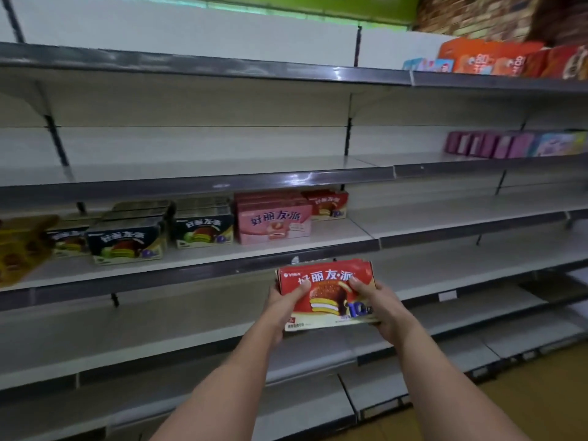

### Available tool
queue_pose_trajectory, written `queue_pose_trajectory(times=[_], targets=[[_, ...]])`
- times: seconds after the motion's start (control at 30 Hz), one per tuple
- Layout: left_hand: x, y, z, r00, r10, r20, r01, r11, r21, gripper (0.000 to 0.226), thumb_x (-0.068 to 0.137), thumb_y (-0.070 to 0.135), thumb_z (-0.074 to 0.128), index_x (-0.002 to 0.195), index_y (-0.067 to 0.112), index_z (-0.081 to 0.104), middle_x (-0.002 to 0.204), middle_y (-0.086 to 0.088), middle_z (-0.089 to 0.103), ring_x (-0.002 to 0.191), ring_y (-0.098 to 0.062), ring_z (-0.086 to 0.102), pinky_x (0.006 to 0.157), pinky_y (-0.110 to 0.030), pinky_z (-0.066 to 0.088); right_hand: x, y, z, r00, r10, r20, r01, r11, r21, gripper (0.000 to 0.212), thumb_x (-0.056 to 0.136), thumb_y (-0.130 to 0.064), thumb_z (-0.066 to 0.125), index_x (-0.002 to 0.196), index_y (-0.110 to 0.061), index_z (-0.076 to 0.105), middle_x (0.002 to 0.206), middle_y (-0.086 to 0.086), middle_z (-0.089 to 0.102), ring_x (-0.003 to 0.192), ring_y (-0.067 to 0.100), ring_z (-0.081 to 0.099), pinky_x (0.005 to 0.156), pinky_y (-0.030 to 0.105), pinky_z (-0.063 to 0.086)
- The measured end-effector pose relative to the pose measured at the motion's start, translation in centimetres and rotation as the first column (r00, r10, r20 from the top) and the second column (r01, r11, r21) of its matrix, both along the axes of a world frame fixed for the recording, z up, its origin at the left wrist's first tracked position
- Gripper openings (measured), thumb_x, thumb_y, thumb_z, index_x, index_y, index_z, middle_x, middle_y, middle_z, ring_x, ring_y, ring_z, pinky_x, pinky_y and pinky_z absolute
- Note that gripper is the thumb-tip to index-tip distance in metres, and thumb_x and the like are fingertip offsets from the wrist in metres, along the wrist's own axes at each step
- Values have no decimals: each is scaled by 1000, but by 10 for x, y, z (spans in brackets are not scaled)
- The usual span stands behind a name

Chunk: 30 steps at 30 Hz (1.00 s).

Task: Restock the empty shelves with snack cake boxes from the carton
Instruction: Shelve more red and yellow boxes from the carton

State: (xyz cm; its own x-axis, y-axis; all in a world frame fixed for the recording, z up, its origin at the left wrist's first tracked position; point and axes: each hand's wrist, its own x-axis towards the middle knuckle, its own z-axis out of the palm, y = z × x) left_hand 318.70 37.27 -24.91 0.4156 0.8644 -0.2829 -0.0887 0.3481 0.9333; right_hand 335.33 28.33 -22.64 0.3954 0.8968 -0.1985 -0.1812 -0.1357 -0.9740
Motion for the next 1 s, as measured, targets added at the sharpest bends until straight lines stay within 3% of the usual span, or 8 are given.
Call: queue_pose_trajectory(times=[0.07,0.2,0.33,0.43,0.5,0.63,0.83,1.0], targets=[[19,16,-2,999,-35,0,35,999,1,57,79,31,74,127,22,43,106,-14,70,84,-31,71,67,-39,59,14,13,3,995,-19,94,21,1000,-14,54,80,-41,67,121,-10,51,109,11,66,107,28,58,103,44,37],[50,50,3,991,-96,-92,107,988,116,63,81,42,69,134,24,40,120,-6,65,107,-28,63,98,-51,47,47,42,5,962,-4,272,39,992,-124,37,93,-43,53,115,-13,50,107,6,57,111,28,51,101,44,35],[81,77,16,985,-41,-167,80,970,231,75,88,42,61,145,22,17,137,-11,52,120,-32,54,104,-53,40,74,72,16,955,42,295,3,989,-149,40,91,-35,58,123,-12,49,117,7,59,104,24,53,92,38,38],[99,95,23,983,-3,-184,51,966,252,70,86,37,66,133,19,17,130,-11,53,114,-32,58,103,-50,43,98,91,26,941,116,319,-68,985,-157,30,86,-12,66,113,-17,52,114,6,61,100,21,55,91,38,39],[112,108,29,980,-19,-199,69,967,247,64,83,20,72,120,24,20,118,-5,56,103,-25,61,93,-40,49,114,105,30,933,109,344,-56,986,-160,24,86,-5,65,102,-18,54,108,6,62,101,21,56,92,40,40],[142,131,37,968,-23,-251,92,959,268,76,79,-11,61,136,20,20,107,-3,55,88,-15,58,62,-24,48,149,135,29,936,-4,351,47,992,-115,52,82,2,67,125,-10,40,117,9,55,109,22,53,91,38,41],[201,154,27,928,178,-327,-21,902,431,72,83,-13,56,141,20,31,124,-6,55,102,-16,52,88,-33,48,207,179,20,860,9,511,32,997,-72,67,73,-3,77,129,-15,41,120,5,59,115,24,56,98,46,48],[246,168,24,879,363,-310,-166,841,515,57,89,-5,53,138,18,39,118,-2,57,97,-14,54,87,-31,47,248,211,11,732,80,677,8,992,-127,58,79,-21,75,128,-19,45,122,5,60,113,25,58,97,46,47]])
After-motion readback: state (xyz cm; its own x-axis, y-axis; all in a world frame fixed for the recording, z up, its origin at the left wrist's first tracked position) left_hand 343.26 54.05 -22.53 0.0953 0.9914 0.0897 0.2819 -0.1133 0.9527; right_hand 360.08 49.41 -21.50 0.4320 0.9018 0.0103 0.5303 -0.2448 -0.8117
